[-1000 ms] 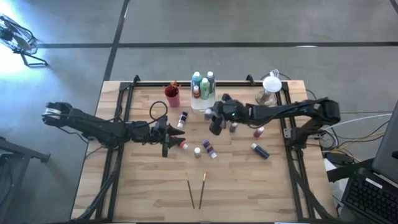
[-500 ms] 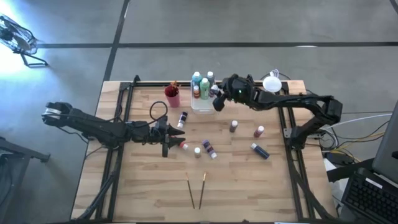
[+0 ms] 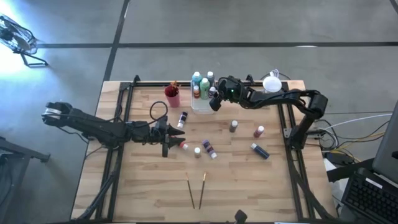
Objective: Pick & Place Paint Supplies
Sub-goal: Put the pink paint bottle into the white bin, then put the gold paint brush into the pink cup
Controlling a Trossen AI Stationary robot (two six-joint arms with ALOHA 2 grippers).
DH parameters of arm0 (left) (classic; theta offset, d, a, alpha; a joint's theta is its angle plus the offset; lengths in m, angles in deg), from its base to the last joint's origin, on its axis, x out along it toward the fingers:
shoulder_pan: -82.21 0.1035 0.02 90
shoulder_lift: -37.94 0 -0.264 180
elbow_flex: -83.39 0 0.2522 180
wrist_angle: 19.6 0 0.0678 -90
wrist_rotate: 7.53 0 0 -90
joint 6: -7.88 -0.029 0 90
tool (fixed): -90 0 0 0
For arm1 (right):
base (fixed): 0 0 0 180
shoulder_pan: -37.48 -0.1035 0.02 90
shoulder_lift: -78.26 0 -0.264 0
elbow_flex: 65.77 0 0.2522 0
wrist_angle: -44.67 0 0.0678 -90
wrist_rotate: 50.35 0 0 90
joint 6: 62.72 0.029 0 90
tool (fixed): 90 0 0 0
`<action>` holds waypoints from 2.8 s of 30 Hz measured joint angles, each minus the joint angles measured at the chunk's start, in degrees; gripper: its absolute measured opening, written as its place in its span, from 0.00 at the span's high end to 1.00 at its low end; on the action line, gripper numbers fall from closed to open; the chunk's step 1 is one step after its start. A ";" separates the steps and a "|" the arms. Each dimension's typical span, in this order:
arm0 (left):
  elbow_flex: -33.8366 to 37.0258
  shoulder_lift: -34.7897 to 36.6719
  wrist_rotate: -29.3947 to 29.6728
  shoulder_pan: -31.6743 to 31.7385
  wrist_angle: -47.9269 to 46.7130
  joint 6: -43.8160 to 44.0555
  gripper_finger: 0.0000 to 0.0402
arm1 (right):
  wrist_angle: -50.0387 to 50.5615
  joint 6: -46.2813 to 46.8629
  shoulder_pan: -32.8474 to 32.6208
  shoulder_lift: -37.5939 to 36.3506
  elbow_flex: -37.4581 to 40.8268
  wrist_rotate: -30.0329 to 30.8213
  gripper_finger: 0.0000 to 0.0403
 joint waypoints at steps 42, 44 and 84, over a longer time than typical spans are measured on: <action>0.00 0.00 0.00 0.00 0.00 0.16 0.60 | -8.04 -3.56 1.21 8.36 0.00 9.47 0.45; 0.00 0.00 0.00 0.00 0.00 0.16 0.60 | -7.94 -3.64 1.11 8.23 0.00 10.08 0.44; -0.44 0.02 -1.90 0.02 0.38 -1.96 0.60 | 22.50 -10.58 -30.94 -28.61 0.00 9.67 0.67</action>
